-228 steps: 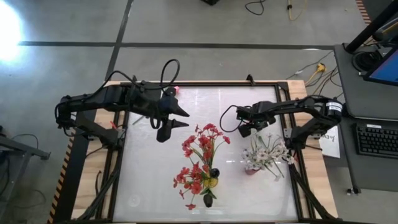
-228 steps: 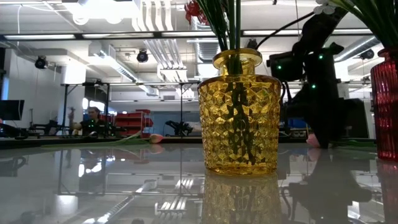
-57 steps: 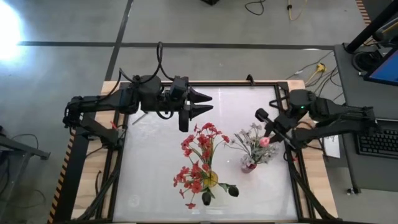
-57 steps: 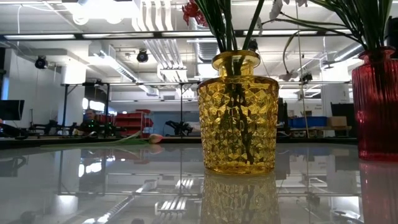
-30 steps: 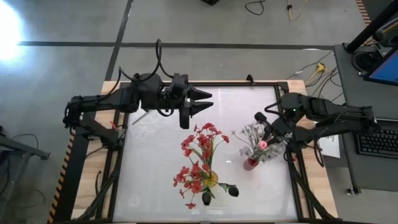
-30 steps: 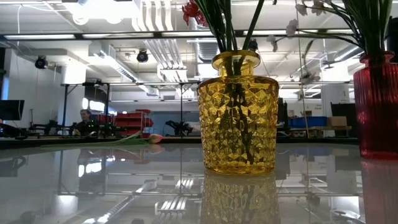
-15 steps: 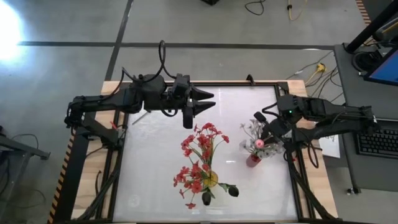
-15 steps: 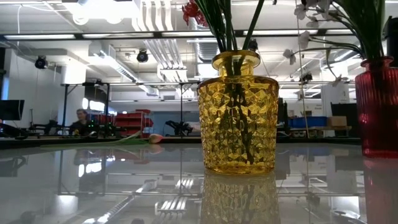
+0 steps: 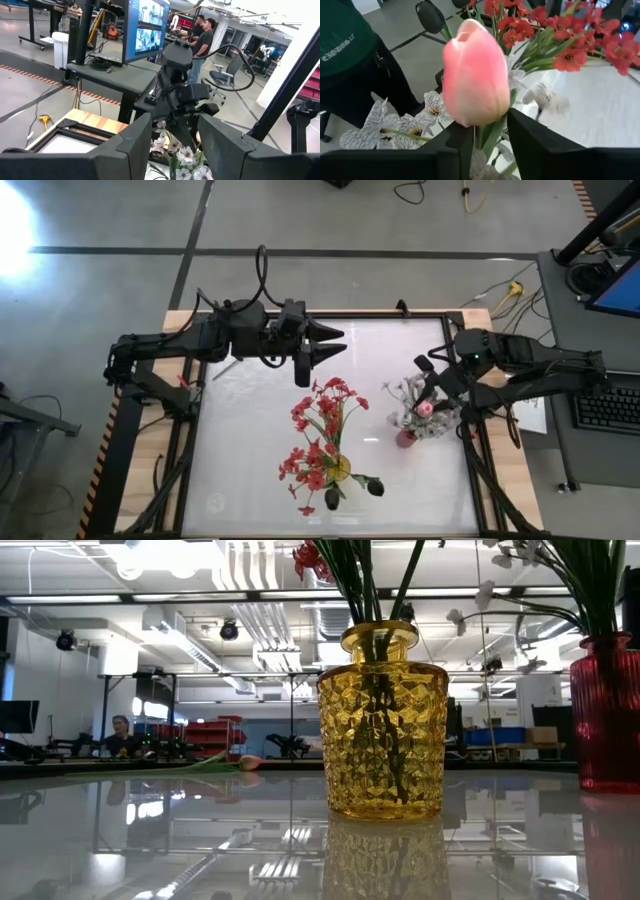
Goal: Sort flowers into vase by color
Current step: Put the right pink tulip into the red vase, then put the pink tulip into the red vase
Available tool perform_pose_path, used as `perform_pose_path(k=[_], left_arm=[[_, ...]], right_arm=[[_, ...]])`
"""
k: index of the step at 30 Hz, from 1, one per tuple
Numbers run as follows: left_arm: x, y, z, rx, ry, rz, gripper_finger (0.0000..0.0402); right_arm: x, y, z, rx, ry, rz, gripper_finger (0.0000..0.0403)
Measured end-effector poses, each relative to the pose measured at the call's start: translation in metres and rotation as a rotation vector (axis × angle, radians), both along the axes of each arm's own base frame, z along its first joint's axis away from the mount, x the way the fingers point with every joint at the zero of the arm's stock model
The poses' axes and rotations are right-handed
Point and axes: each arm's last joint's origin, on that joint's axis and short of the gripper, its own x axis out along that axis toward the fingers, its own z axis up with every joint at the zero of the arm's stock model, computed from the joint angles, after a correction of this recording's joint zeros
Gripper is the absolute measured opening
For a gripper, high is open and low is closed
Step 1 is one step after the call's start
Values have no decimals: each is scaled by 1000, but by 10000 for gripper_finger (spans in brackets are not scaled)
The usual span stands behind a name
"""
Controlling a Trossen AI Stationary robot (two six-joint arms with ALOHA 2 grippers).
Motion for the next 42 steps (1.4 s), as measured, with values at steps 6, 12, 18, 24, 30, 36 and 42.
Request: perform_pose_path(k=[6,12,18,24,30,36,42], left_arm=[[0,0,0,0,4,0,152],[0,1,0,12,5,24,152],[0,1,0,17,6,26,152],[0,1,0,16,5,26,152],[0,1,0,20,5,26,152],[0,1,-1,26,12,25,152],[-7,8,-20,-12,229,53,152]], right_arm=[[-5,0,4,30,57,-30,142],[-9,0,6,74,115,-55,167],[-10,0,-1,87,212,-64,185],[-7,0,-2,103,229,-75,174],[-10,0,6,103,245,-84,163],[-13,-1,14,62,358,-146,202],[-16,-2,25,32,399,-149,259]])
